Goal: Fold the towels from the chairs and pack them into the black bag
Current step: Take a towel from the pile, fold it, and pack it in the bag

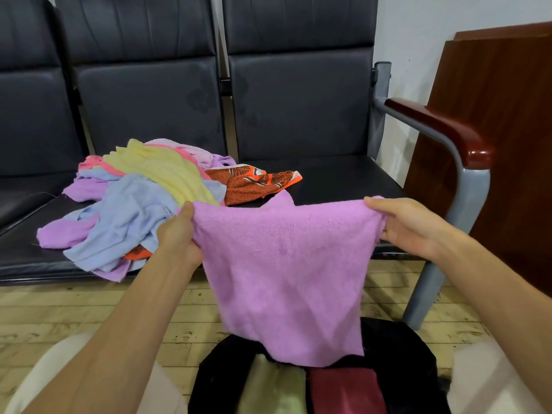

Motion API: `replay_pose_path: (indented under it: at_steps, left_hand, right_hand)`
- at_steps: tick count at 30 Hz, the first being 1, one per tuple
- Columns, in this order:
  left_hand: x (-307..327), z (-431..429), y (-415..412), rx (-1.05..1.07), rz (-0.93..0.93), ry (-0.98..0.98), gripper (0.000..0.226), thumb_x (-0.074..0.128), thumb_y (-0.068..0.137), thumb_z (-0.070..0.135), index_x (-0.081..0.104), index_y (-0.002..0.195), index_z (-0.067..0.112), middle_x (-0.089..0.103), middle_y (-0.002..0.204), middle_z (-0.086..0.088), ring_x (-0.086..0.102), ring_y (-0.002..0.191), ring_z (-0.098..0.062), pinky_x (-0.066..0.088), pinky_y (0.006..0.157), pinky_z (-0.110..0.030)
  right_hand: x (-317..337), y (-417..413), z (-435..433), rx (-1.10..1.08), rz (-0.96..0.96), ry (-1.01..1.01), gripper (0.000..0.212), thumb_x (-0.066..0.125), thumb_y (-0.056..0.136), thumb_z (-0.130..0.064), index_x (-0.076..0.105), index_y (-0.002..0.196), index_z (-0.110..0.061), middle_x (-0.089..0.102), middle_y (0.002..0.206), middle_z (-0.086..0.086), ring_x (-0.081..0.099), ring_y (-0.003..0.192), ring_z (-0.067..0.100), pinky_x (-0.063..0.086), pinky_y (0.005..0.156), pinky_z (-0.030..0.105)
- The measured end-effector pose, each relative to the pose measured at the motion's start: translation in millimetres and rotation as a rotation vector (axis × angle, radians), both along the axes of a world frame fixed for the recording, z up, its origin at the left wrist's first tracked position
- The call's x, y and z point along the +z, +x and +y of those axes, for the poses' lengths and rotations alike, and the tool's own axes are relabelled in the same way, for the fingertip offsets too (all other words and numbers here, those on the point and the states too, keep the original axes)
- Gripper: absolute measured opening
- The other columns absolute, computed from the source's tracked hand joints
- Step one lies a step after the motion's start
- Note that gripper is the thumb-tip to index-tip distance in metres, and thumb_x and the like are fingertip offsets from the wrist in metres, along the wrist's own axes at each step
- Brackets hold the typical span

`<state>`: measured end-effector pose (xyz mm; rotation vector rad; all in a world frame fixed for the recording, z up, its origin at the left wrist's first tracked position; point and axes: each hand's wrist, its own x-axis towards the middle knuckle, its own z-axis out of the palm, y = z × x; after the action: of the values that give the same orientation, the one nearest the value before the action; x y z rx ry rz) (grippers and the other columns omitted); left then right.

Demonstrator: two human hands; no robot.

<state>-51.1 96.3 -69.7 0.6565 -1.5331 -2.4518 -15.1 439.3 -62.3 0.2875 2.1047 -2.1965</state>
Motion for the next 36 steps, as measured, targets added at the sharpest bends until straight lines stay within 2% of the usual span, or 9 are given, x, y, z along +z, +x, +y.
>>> replay_pose_path:
  at_steps: [2,5,9,14,21,24,27,30,36]
  left_hand:
    - [-2.8,0.4,-2.1,-0.002,-0.022,-0.019,0.023,0.054,0.096,0.028,0.059,0.111,0.010,0.064,0.100,-0.001,0.060,0.078,-0.012,0.048,0.060,-0.025]
    - [-2.3,5.6,-3.8,-0.048,-0.051,-0.001,0.024,0.038,0.101,0.024,0.053,0.085,0.014,0.059,0.095,0.002,0.051,0.068,-0.008,0.044,0.048,-0.018]
    - [3.3,10.7,-4.9,-0.082,-0.025,-0.138,0.020,0.044,0.097,0.020,0.051,0.078,0.018,0.053,0.079,0.001,0.051,0.069,-0.013,0.043,0.060,-0.024]
    - [7.5,18.7,3.9,-0.089,0.056,-0.390,0.022,0.046,0.096,0.030,0.061,0.101,0.014,0.063,0.099,-0.004,0.056,0.088,-0.022,0.044,0.069,-0.029]
    - [34.6,17.6,24.8,-0.257,0.151,-0.157,0.024,0.052,0.095,0.028,0.066,0.104,0.011,0.070,0.103,-0.005,0.064,0.096,-0.020,0.049,0.073,-0.030]
    - [78.2,12.2,31.9,-0.386,0.309,-0.066,0.032,0.044,0.097,0.022,0.062,0.117,0.005,0.069,0.114,-0.009,0.064,0.107,-0.020,0.051,0.087,-0.031]
    - [126.1,5.7,39.9,-0.469,0.457,-0.002,0.028,0.041,0.096,0.020,0.062,0.107,0.005,0.066,0.103,-0.006,0.063,0.095,-0.019,0.048,0.080,-0.029]
    - [161.4,7.0,46.2,-0.544,0.520,-0.002,0.026,0.044,0.094,0.017,0.062,0.111,0.008,0.064,0.104,-0.005,0.059,0.099,-0.017,0.046,0.086,-0.030]
    - [205.4,-8.9,42.8,-0.430,0.470,-0.254,0.030,0.049,0.098,0.019,0.060,0.121,0.004,0.067,0.114,-0.007,0.065,0.100,-0.017,0.054,0.072,-0.032]
  right_hand:
    - [0.7,0.0,-4.0,-0.067,0.041,-0.086,0.028,0.063,0.091,-0.015,0.064,0.118,-0.007,0.066,0.119,0.007,0.064,0.106,0.019,0.052,0.085,0.034]
    - [-2.7,-2.0,-6.7,-0.219,0.100,-0.011,0.035,0.063,0.092,-0.013,0.058,0.126,-0.011,0.061,0.124,0.005,0.060,0.112,0.020,0.052,0.092,0.038]
    - [0.1,3.9,-13.4,-0.331,0.269,0.245,0.024,0.055,0.097,-0.014,0.065,0.116,-0.023,0.057,0.123,-0.007,0.052,0.118,0.018,0.046,0.102,0.044]
    - [7.5,15.0,-26.0,-0.363,0.362,0.303,0.021,0.051,0.099,-0.014,0.069,0.104,-0.021,0.063,0.107,-0.010,0.055,0.108,0.012,0.047,0.100,0.039]
    - [35.2,29.6,-24.9,-0.340,0.333,-0.081,0.018,0.055,0.096,-0.015,0.070,0.105,-0.017,0.067,0.116,0.003,0.061,0.112,0.021,0.053,0.087,0.033]
    - [78.9,29.8,-24.1,-0.345,0.412,-0.107,0.018,0.055,0.096,-0.017,0.069,0.107,-0.017,0.067,0.117,0.004,0.062,0.111,0.021,0.052,0.092,0.036]
    - [127.8,29.9,-25.3,-0.429,0.483,-0.155,0.018,0.054,0.096,-0.013,0.070,0.104,-0.017,0.069,0.111,0.001,0.064,0.105,0.019,0.053,0.089,0.036]
    - [164.0,32.5,-27.2,-0.506,0.524,-0.229,0.022,0.052,0.096,-0.009,0.070,0.090,-0.020,0.069,0.101,0.000,0.065,0.098,0.018,0.053,0.079,0.031]
    - [200.2,33.6,-15.3,-0.643,0.586,0.018,0.025,0.052,0.096,-0.007,0.071,0.088,-0.022,0.064,0.104,-0.007,0.056,0.106,0.012,0.045,0.091,0.027]
